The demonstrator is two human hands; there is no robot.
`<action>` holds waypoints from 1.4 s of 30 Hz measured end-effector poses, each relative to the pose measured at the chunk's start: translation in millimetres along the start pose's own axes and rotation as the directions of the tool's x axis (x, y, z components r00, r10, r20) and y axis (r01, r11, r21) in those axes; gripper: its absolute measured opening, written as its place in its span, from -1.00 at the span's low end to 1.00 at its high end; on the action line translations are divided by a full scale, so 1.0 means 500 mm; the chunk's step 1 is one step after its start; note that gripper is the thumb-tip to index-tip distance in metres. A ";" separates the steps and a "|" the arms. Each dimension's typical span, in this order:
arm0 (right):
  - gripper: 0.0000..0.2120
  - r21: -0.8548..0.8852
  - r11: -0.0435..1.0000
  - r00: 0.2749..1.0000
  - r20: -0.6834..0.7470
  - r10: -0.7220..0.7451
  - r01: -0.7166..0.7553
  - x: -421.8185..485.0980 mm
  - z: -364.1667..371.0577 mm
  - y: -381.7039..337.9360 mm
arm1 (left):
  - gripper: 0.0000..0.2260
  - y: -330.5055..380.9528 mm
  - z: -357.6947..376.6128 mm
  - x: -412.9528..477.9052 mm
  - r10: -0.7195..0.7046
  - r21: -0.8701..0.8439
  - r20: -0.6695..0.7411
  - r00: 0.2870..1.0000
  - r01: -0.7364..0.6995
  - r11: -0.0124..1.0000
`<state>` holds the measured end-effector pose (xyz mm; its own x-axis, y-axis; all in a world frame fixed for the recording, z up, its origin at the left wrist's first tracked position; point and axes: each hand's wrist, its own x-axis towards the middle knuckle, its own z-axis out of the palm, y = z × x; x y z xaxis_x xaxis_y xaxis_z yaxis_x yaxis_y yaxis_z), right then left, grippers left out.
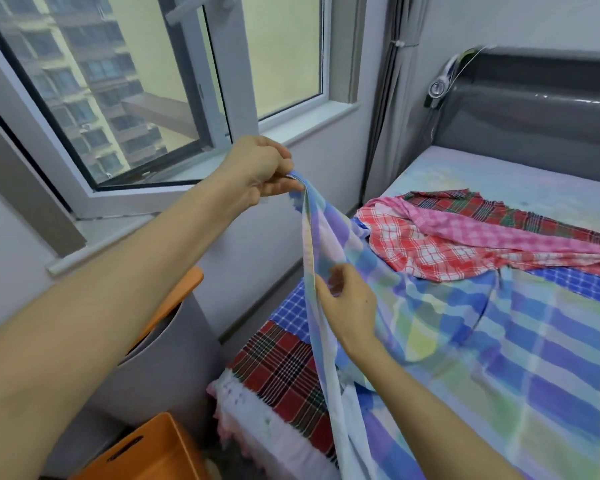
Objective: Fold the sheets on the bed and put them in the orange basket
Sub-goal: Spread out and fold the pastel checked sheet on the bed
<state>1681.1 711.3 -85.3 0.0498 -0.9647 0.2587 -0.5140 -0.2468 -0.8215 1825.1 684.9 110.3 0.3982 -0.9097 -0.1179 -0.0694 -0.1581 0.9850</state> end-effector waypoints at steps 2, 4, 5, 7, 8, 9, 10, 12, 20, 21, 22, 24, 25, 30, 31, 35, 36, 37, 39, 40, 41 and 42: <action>-0.67 -0.041 0.999 1.000 -0.001 -0.008 0.008 -0.002 -0.021 -0.026 | -0.80 0.012 0.027 -0.033 0.015 0.004 0.002 1.000 -0.015 1.000; -0.61 -0.066 0.998 1.000 -0.010 -0.006 0.006 0.001 -0.031 -0.043 | -0.79 0.024 0.049 -0.060 0.029 -0.004 -0.008 1.000 -0.029 1.000; -0.60 -0.078 0.997 1.000 -0.015 0.006 -0.008 0.005 -0.033 -0.050 | -0.79 0.029 0.056 -0.070 0.035 -0.008 -0.015 0.999 -0.035 0.999; -0.65 -0.103 0.994 0.999 -0.031 0.027 -0.030 0.009 -0.037 -0.056 | -0.79 0.041 0.068 -0.089 0.044 -0.015 -0.026 0.999 -0.044 0.999; -0.72 -0.113 0.993 0.998 -0.044 0.040 -0.045 0.011 -0.039 -0.056 | -0.79 0.046 0.071 -0.096 0.046 -0.019 -0.032 0.998 -0.047 0.999; -0.79 -0.124 0.990 0.996 -0.058 0.063 -0.069 0.010 -0.044 -0.056 | -0.79 0.054 0.072 -0.104 0.048 -0.020 -0.038 0.998 -0.049 0.999; -0.85 -0.138 0.985 0.993 -0.066 0.096 -0.104 0.012 -0.047 -0.051 | -0.80 0.059 0.071 -0.106 0.048 -0.023 -0.047 0.998 -0.049 0.999; -0.90 -0.139 0.973 0.982 -0.075 0.174 -0.183 0.012 -0.051 -0.030 | -0.82 0.067 0.065 -0.107 0.042 -0.037 -0.068 0.997 -0.045 0.998; -0.94 0.177 0.884 0.877 -0.140 0.459 -0.434 -0.023 -0.104 0.162 | -0.84 0.067 0.020 -0.066 0.023 -0.117 -0.099 0.995 -0.034 0.993; -0.95 0.219 0.880 0.868 -0.183 0.461 -0.421 -0.028 -0.117 0.174 | -0.85 0.063 0.012 -0.058 0.023 -0.117 -0.098 0.995 -0.035 0.992; -0.94 0.250 0.889 0.860 -0.255 0.442 -0.383 -0.036 -0.130 0.177 | -0.85 0.060 0.002 -0.049 0.022 -0.116 -0.097 0.995 -0.033 0.993; -0.93 0.236 0.939 0.857 -0.397 0.327 -0.248 -0.056 -0.156 0.166 | -0.84 0.056 -0.020 -0.029 0.015 -0.136 -0.110 0.994 -0.030 0.990; -0.94 0.158 0.971 0.870 -0.435 0.230 -0.178 -0.072 -0.162 0.155 | -0.83 0.055 -0.032 -0.020 0.004 -0.162 -0.110 0.994 -0.022 0.987; -0.96 -0.474 0.839 0.942 -0.057 -0.332 0.267 -0.173 -0.091 0.133 | -0.80 0.048 -0.086 0.014 -0.040 -0.239 -0.068 0.997 0.022 0.971; -0.91 -0.525 0.792 0.937 0.032 -0.348 0.312 -0.181 -0.068 0.134 | -0.80 0.046 -0.092 0.016 -0.045 -0.240 -0.059 0.997 0.030 0.970; -0.63 -0.623 0.725 0.956 0.174 -0.236 0.292 -0.181 0.003 0.103 | -0.81 0.039 -0.114 0.021 -0.064 -0.236 -0.038 0.997 0.053 0.970; -0.62 -0.641 0.714 0.959 0.189 -0.211 0.283 -0.181 0.016 0.096 | -0.82 0.039 -0.120 0.023 -0.065 -0.237 -0.034 0.997 0.055 0.970; -0.60 -0.651 0.709 0.962 0.198 -0.188 0.273 -0.180 0.027 0.090 | -0.82 0.038 -0.126 0.023 -0.067 -0.234 -0.029 0.997 0.059 0.970; -0.56 -0.636 0.729 0.965 0.218 -0.146 0.254 -0.174 0.042 0.086 | -0.83 0.038 -0.134 0.027 -0.070 -0.236 -0.028 0.997 0.061 0.970; -0.56 -0.615 0.747 0.965 0.216 -0.147 0.252 -0.173 0.047 0.083 | -0.84 0.038 -0.138 0.029 -0.070 -0.238 -0.026 0.997 0.062 0.969; -0.61 -0.585 0.774 0.967 0.214 -0.141 0.242 -0.174 0.047 0.076 | -0.85 0.038 -0.142 0.030 -0.070 -0.236 -0.027 0.997 0.061 0.970; -0.71 -0.563 0.797 0.970 0.215 -0.116 0.220 -0.181 0.045 0.065 | -0.87 0.038 -0.144 0.031 -0.066 -0.235 -0.027 0.997 0.058 0.970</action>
<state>1679.0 788.3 -146.6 0.2920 -0.9265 0.2374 -0.8804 -0.3574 -0.3117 1895.7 695.5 136.0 0.4263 -0.8866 -0.1795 0.1709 -0.1159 0.9784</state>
